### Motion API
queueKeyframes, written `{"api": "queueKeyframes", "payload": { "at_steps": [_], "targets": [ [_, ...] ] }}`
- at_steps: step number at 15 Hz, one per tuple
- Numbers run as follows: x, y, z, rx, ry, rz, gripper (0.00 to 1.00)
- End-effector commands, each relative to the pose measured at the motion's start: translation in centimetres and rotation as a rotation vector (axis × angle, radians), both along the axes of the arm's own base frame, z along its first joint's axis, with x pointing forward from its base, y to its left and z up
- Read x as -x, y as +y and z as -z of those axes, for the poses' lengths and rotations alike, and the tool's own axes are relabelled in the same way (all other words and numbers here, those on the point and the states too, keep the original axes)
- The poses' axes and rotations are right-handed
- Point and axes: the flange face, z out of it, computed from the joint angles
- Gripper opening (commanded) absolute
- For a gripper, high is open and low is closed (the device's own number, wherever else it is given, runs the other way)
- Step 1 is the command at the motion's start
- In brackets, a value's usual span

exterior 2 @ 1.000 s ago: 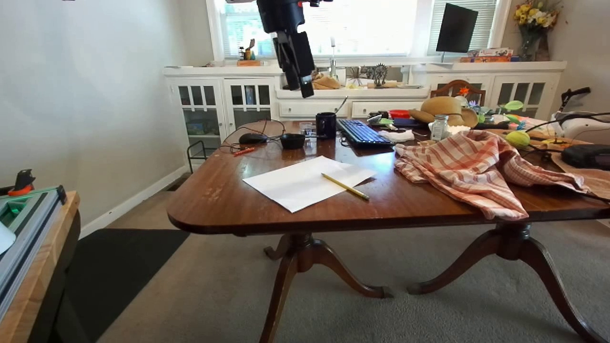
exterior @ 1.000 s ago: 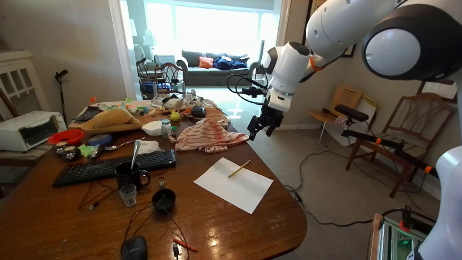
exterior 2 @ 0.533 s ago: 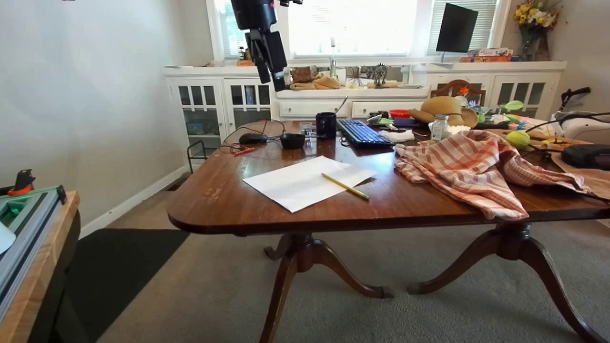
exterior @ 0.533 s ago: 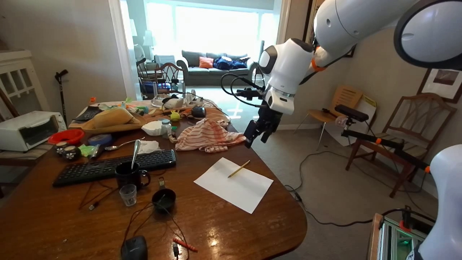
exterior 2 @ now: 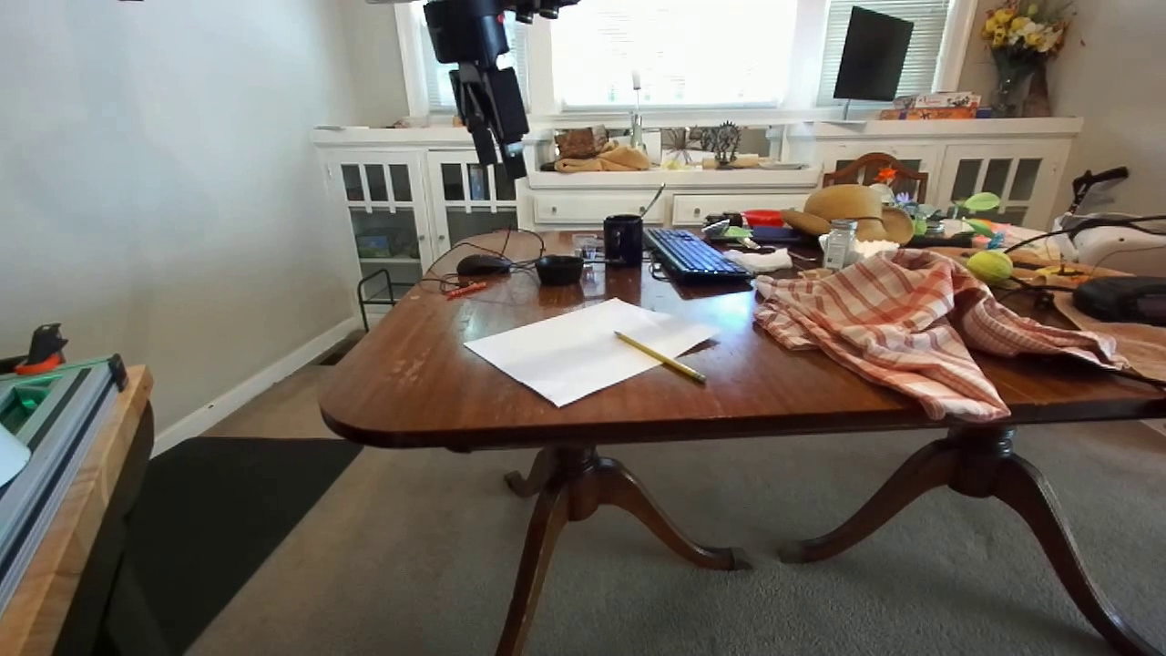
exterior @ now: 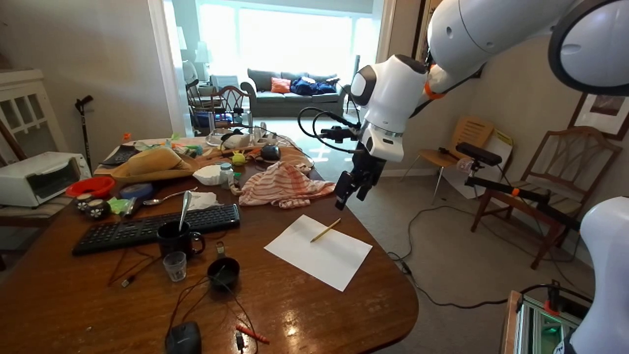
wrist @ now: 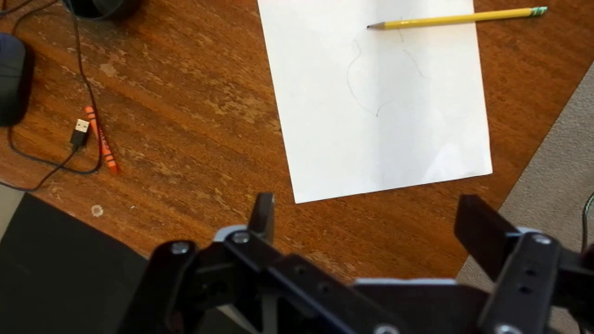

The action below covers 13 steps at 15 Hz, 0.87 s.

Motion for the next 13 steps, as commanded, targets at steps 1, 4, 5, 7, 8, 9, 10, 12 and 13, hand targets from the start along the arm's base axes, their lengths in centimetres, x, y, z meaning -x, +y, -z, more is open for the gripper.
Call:
{"api": "queueKeyframes", "payload": {
  "at_steps": [1, 4, 5, 7, 8, 9, 10, 12, 13],
  "targets": [
    [0.57, 0.04, 0.22, 0.010, -0.014, -0.005, 1.00],
    [0.16, -0.03, 0.08, 0.009, -0.006, 0.003, 1.00],
    [0.18, -0.05, 0.14, 0.010, -0.006, 0.004, 1.00],
    [0.20, -0.08, 0.16, 0.011, -0.007, 0.005, 1.00],
    [0.20, -0.09, 0.16, 0.011, -0.007, 0.005, 1.00],
    [0.20, -0.09, 0.16, 0.011, -0.007, 0.005, 1.00],
    [0.20, -0.09, 0.16, 0.011, -0.007, 0.005, 1.00],
    [0.20, -0.09, 0.16, 0.011, -0.007, 0.005, 1.00],
    [0.20, -0.09, 0.16, 0.011, -0.007, 0.005, 1.00]
  ]
}}
